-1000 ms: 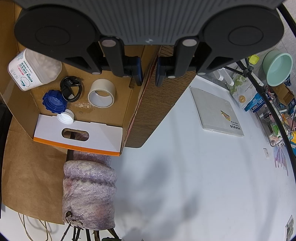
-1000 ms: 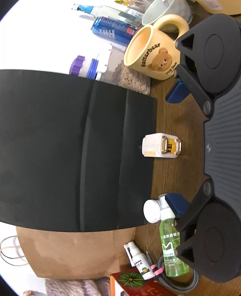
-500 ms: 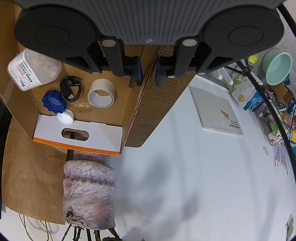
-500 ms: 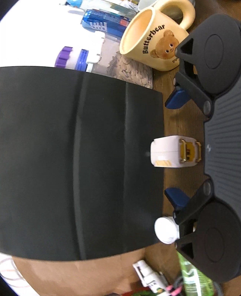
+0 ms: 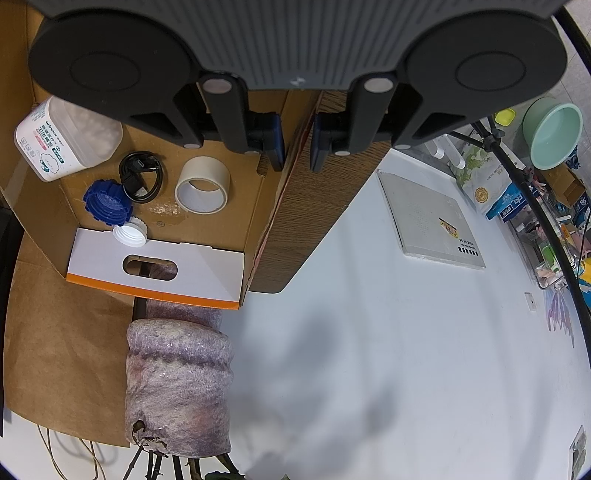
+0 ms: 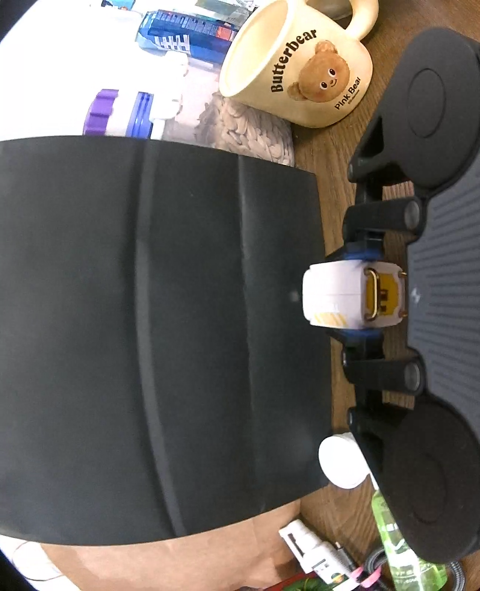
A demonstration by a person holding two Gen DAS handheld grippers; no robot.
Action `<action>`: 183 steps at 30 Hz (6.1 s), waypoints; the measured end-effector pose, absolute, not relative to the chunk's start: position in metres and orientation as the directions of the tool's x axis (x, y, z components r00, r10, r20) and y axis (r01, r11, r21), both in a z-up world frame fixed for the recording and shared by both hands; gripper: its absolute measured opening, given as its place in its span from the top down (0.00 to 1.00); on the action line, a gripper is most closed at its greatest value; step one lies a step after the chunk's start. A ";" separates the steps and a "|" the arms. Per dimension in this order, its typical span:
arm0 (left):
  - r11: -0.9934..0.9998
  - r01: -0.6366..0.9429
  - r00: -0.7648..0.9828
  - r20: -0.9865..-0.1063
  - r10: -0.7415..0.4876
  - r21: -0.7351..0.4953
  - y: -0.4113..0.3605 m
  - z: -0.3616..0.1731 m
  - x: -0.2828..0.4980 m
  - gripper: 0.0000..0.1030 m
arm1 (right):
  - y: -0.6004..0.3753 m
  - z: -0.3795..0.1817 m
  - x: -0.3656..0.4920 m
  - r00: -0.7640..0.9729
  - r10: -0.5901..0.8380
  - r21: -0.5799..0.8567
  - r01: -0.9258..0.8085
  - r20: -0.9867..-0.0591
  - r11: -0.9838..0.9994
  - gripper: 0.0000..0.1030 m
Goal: Organize rigid objects
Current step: 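Carry the plug adapter into the orange box and release it, then move the right gripper to the green spray bottle, then close the right gripper on the green spray bottle and lift it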
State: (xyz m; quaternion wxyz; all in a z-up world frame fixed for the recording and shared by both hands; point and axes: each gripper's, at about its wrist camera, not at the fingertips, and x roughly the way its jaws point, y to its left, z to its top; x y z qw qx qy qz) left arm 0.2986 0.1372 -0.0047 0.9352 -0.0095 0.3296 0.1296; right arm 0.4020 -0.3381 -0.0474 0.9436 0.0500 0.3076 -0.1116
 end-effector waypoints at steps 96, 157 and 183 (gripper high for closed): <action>0.966 -0.250 0.749 -0.618 0.239 0.070 0.137 -0.005 0.298 0.85 | -0.051 0.022 0.341 0.833 0.333 -0.018 -0.379 -0.441 0.925 0.18; 0.966 -0.251 0.750 -0.617 0.238 0.068 0.136 -0.004 0.297 0.85 | -0.242 -0.055 0.369 0.715 -0.084 0.027 0.142 -0.695 0.989 0.26; 0.965 -0.252 0.751 -0.616 0.240 0.070 0.136 -0.004 0.297 0.85 | -0.236 -0.053 0.312 0.773 -0.038 -0.003 0.047 -0.634 0.999 0.69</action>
